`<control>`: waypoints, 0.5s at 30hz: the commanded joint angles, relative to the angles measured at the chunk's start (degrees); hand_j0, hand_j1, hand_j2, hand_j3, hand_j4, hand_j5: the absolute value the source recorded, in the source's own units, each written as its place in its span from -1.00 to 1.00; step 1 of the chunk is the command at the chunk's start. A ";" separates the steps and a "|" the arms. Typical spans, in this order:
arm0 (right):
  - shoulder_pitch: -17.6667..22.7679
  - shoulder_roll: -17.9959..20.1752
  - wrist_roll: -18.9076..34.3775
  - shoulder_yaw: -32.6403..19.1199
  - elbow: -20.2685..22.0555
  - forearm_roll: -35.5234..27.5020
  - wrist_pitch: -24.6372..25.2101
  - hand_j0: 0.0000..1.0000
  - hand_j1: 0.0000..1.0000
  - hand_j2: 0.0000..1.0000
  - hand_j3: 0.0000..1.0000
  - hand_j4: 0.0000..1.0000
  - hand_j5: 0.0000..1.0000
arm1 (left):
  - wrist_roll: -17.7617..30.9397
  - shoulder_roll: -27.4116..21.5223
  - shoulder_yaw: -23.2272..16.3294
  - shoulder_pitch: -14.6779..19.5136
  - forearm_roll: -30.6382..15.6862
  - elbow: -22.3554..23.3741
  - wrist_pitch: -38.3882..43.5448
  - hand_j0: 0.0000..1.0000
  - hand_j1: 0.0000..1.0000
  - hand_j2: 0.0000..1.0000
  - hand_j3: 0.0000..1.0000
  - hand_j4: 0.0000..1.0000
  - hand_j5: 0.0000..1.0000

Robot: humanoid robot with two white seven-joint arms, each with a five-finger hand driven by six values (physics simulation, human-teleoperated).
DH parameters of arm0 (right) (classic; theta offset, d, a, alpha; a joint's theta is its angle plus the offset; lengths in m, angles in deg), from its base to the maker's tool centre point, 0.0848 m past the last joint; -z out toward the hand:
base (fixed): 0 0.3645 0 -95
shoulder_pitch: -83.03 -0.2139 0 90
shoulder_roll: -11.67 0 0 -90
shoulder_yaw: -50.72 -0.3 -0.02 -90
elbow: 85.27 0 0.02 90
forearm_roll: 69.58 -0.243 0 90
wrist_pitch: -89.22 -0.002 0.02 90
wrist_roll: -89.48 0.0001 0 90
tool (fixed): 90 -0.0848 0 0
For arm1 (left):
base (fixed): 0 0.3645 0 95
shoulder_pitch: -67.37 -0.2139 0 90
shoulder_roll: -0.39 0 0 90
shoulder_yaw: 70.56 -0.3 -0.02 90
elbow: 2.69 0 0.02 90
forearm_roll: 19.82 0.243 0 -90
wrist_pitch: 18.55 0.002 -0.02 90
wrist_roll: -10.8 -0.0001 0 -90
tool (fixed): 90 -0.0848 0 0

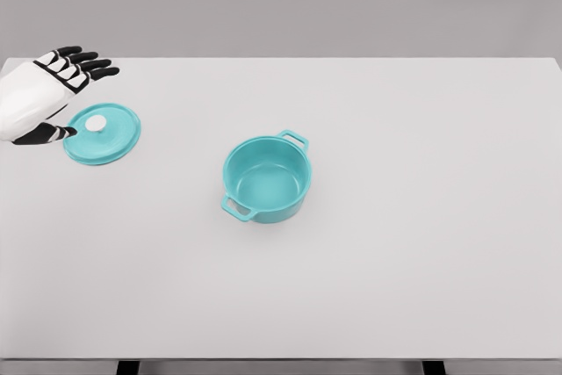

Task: Cover the pot with left arm

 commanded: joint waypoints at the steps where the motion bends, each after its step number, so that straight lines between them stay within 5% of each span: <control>1: 0.00 0.00 0.01 0.00 0.03 0.00 0.00 1.00 1.00 1.00 1.00 1.00 1.00 | -0.04 -0.05 0.03 0.00 -0.37 0.05 0.06 1.00 1.00 1.00 1.00 1.00 1.00; 8: 0.00 0.00 0.01 0.00 -0.06 0.00 0.00 1.00 1.00 1.00 1.00 1.00 1.00 | 0.14 -0.05 -0.05 0.61 -1.07 2.24 0.06 1.00 1.00 1.00 1.00 1.00 1.00; 14: 0.00 0.00 0.01 0.00 0.03 0.00 0.00 1.00 1.00 1.00 1.00 1.00 1.00 | 23.45 -0.40 -0.93 6.41 -2.73 9.97 0.06 1.00 1.00 1.00 1.00 1.00 1.00; 15: 0.00 0.00 0.01 0.00 -0.06 0.00 0.00 1.00 1.00 1.00 1.00 1.00 1.00 | 23.45 -0.40 -2.60 7.03 -5.89 10.68 0.06 1.00 1.00 1.00 1.00 1.00 1.00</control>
